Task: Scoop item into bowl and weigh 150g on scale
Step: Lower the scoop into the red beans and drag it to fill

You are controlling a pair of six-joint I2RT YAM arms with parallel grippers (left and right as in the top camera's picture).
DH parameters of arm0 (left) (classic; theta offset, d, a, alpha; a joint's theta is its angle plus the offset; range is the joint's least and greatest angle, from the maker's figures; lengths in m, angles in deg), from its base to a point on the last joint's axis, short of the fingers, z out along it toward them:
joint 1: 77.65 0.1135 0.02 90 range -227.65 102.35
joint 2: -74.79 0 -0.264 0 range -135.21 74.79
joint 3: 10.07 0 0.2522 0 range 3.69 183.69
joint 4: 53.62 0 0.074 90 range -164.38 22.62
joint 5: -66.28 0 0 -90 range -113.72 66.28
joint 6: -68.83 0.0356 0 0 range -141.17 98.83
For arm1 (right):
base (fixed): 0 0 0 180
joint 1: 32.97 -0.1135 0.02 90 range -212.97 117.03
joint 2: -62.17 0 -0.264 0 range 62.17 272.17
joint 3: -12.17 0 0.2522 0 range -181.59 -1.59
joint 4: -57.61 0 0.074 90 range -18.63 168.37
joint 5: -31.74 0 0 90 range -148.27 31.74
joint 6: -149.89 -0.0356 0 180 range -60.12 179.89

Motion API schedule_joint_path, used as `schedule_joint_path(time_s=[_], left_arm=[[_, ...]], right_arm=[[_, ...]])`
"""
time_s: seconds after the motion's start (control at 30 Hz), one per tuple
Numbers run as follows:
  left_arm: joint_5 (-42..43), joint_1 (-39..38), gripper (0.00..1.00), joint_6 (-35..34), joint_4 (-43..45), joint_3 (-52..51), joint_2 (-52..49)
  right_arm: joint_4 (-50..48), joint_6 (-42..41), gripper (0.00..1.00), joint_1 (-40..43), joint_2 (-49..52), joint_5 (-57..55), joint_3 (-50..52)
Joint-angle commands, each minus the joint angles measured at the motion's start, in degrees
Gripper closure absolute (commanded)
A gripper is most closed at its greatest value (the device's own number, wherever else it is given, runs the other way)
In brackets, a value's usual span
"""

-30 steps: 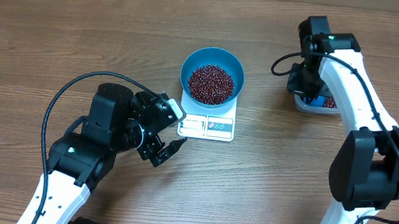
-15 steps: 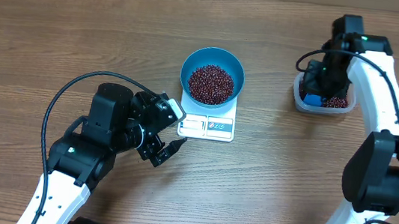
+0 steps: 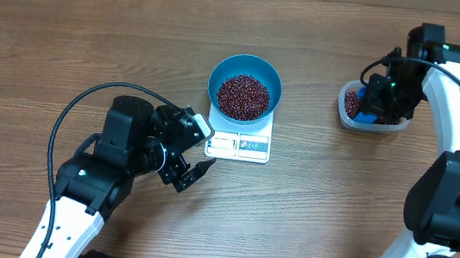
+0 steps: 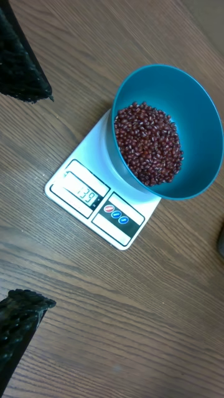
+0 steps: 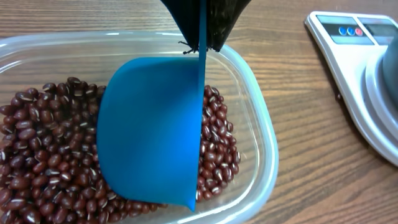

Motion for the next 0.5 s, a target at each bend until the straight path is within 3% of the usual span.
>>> schedule_joint_path(time_s=[0.0, 0.47], left_arm=[[1.03, 0.55, 0.00, -0.17, 0.07, -0.28, -0.09], [1.03, 0.55, 0.00, -0.20, 0.07, -0.28, -0.09]], right_arm=[[1.01, 5.29, 0.96, 1.36, -1.44, 3.93, -1.38], [2.14, 5.22, 0.96, 9.49, -1.44, 13.55, -1.38]])
